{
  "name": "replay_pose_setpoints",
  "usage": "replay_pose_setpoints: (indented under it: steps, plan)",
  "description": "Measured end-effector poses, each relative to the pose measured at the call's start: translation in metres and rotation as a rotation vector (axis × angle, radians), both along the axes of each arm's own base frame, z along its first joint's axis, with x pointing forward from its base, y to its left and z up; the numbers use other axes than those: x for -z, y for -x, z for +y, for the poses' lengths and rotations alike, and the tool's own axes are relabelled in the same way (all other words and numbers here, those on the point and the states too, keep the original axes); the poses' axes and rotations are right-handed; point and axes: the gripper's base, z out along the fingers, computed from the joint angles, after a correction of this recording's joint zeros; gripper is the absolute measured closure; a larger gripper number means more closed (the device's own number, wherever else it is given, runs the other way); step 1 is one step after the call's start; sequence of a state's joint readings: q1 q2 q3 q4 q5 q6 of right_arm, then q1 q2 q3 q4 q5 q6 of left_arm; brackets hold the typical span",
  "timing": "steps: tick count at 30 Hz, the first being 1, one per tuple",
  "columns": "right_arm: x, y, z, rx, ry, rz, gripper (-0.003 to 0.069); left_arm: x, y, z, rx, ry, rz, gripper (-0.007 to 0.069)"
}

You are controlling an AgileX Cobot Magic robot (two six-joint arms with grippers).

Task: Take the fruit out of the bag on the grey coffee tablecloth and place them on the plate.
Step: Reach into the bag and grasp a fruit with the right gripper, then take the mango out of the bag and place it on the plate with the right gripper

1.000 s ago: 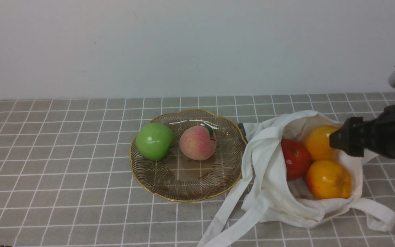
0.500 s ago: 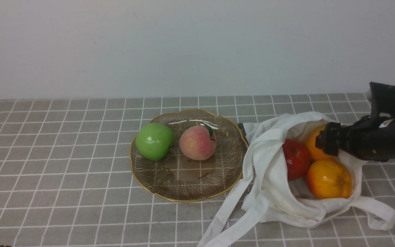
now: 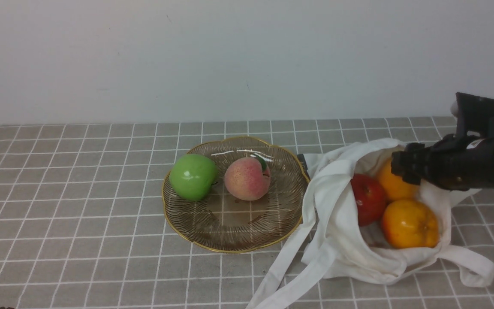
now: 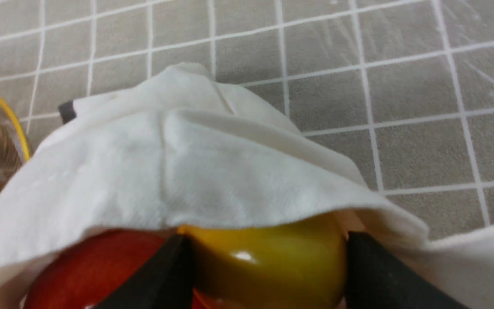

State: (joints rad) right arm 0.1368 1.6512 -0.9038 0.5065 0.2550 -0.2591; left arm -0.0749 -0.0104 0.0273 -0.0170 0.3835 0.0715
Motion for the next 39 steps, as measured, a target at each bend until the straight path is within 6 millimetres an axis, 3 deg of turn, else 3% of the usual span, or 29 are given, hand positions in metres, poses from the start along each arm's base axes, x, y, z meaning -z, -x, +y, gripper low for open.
replay_pose_setpoints:
  steps: [10, 21, 28, 31, 33, 35, 36, 39]
  plan:
    - [-0.017, 0.014, 0.006, -0.103, -0.006, 0.080, 0.0249, 0.000, 0.000, 0.000, 0.000, 0.000, 0.000, 0.0632]
    - [-0.063, 0.046, 0.002, -0.206, 0.073, 0.034, 0.0249, 0.000, 0.000, 0.000, 0.000, 0.000, 0.000, 0.0632]
    - [-0.107, 0.078, -0.018, -0.144, 0.103, -0.066, 0.0249, 0.000, 0.000, 0.000, 0.000, 0.000, 0.000, 0.0632]
    - [-0.148, 0.099, -0.020, -0.118, 0.058, -0.202, 0.0249, 0.000, 0.000, 0.000, 0.000, 0.000, 0.000, 0.0632]
    - [-0.174, 0.107, -0.009, -0.142, -0.026, -0.287, 0.0249, 0.000, 0.000, 0.000, 0.000, 0.000, 0.000, 0.0632]
    - [-0.186, 0.109, 0.001, -0.181, -0.082, -0.322, 0.0249, 0.000, 0.000, 0.000, 0.000, 0.000, 0.000, 0.0632]
    - [-0.191, 0.110, 0.016, -0.250, -0.122, -0.338, 0.0249, 0.000, 0.000, 0.000, 0.000, 0.000, 0.000, 0.0632]
    - [-0.188, 0.106, 0.050, -0.399, -0.210, -0.323, 0.0249, 0.000, 0.000, 0.000, 0.000, 0.000, 0.000, 0.0632]
